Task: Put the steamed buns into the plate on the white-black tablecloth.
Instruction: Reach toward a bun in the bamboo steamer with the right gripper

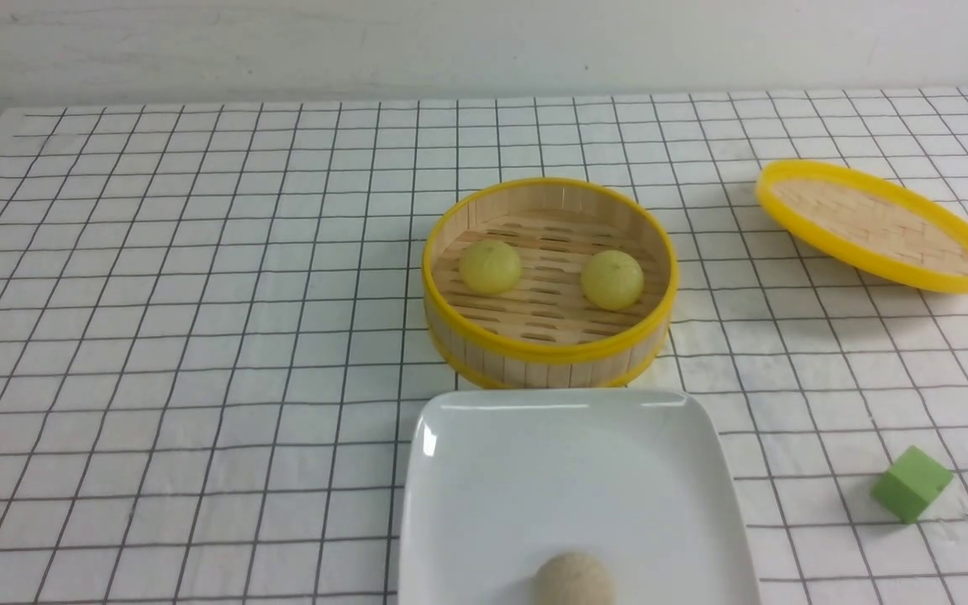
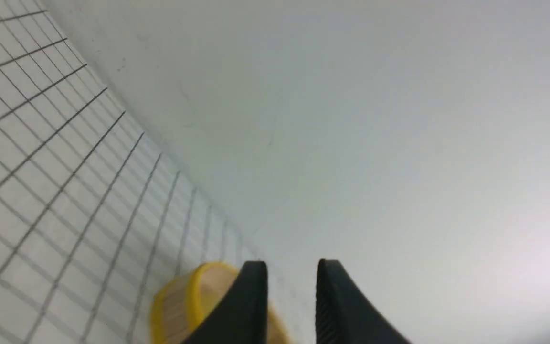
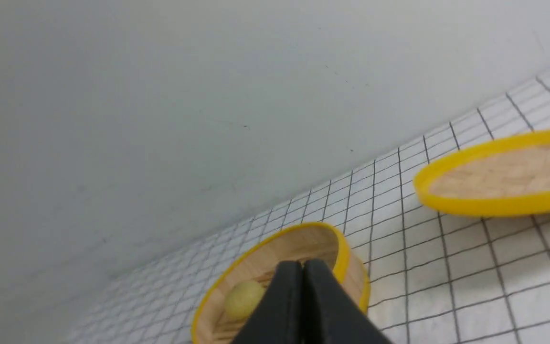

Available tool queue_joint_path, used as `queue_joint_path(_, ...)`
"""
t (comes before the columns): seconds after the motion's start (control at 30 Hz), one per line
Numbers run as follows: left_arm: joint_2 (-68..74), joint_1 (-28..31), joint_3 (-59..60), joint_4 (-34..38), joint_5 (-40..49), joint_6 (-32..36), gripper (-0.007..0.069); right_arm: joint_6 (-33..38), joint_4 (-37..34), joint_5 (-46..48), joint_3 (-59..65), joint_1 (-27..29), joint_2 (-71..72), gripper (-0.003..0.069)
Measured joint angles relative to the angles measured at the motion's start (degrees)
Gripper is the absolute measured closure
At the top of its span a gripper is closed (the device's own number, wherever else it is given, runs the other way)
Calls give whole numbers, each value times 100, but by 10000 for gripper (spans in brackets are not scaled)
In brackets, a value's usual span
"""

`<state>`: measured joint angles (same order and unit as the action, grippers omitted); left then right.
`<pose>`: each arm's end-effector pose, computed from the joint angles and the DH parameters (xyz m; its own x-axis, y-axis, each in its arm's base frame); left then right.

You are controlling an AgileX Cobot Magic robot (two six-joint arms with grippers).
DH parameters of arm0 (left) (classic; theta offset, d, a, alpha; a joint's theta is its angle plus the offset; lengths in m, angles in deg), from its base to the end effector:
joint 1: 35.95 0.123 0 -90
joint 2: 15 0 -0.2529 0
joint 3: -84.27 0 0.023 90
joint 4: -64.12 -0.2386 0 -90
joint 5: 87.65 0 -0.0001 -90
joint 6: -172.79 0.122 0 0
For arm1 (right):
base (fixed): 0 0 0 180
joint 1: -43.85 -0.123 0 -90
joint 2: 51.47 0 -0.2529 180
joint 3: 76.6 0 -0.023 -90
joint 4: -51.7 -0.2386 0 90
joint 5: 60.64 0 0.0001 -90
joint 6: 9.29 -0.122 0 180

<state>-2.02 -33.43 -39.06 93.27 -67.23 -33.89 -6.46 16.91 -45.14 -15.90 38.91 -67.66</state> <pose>0.0902 -0.0168 0.2892 -0.0787 -0.8043 -0.5890 0.1068 0.5807 -0.8071 0.1029 0.0276 0.2705 -0.1178 0.5003 -0.8578 -0.2057 0.8328 0.5140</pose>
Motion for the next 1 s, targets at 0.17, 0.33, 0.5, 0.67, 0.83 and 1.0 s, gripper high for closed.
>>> queue_joint_path(0.17, 1506, 0, -885, -301, 2569, 1078, 597, 149, 941, 1955, -894, 0, -1605, 663)
queue_joint_path(0.33, 3203, 0, -1186, -589, 4073, 1730, 622, 190, 1432, 3946, -1627, 0, -3796, 643)
queue_joint_path(0.5, 4218, 0, -1203, -658, 4018, 2116, 622, 1699, -53, 4024, -2368, -93, -5561, 590)
queue_joint_path(0.67, 4515, 0, -1203, -674, 3744, 2276, 613, 2817, -679, 3839, -3464, -770, -7012, 501)
queue_joint_path(0.83, 4515, 0, -1210, -723, 3723, 2366, 572, 2298, 258, 3445, -5121, -1537, -8505, 403)
queue_joint_path(1.0, 4515, 0, -1220, -775, 3746, 2379, 492, 1103, 1578, 3313, -6879, -1868, -9819, 279)
